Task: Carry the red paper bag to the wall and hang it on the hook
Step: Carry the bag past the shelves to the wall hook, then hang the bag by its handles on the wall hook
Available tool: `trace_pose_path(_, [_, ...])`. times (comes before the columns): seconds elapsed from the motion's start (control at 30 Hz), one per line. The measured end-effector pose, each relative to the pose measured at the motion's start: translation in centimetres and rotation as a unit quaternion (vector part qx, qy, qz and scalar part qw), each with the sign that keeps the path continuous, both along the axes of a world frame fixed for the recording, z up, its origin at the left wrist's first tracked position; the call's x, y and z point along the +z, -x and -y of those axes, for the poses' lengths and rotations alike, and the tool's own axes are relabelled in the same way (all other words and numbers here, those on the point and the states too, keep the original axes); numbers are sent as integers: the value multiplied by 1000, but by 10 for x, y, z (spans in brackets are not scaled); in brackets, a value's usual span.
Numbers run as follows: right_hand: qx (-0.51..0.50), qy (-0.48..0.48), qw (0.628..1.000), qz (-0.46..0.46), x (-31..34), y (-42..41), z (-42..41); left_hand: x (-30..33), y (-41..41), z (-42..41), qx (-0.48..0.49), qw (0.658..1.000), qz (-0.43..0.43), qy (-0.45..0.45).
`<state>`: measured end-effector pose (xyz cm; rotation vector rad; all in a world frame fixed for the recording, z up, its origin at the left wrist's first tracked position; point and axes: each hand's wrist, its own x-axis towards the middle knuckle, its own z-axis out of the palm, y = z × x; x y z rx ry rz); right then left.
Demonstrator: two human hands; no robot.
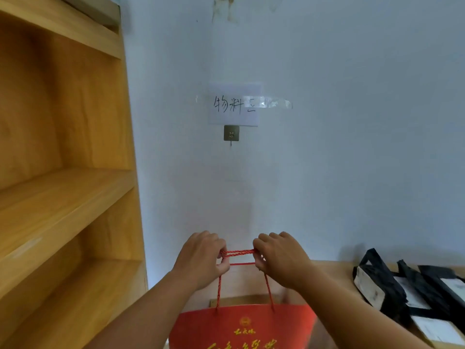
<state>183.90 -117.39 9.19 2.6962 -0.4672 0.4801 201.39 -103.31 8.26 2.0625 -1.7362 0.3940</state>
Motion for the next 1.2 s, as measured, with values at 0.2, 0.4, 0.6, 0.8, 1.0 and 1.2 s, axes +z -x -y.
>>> trace_pose_path(0.2, [-13,-13,1000,13,11,-65,66,15,-70,74,-11,1000,9,11])
trace_pose_path(0.4, [-13,-45,999,16,12,-119,116,19,-124,131,-1,1000,20,5])
trace_pose_path(0.6, [1,-70,997,20,23,-168,171,33,-166,177,28,999,25,-7])
trace_pose_path(0.8, [-18,-178,981,71,50,-211,221,62,-201,219,43,999,13,25])
trace_pose_path(1.0, [-22,-277,949,151,90,-235,257,98,-228,257,52,998,-16,34])
trace_pose_path(1.2, [-21,-260,935,240,132,-254,286,140,-248,291,75,993,-52,72])
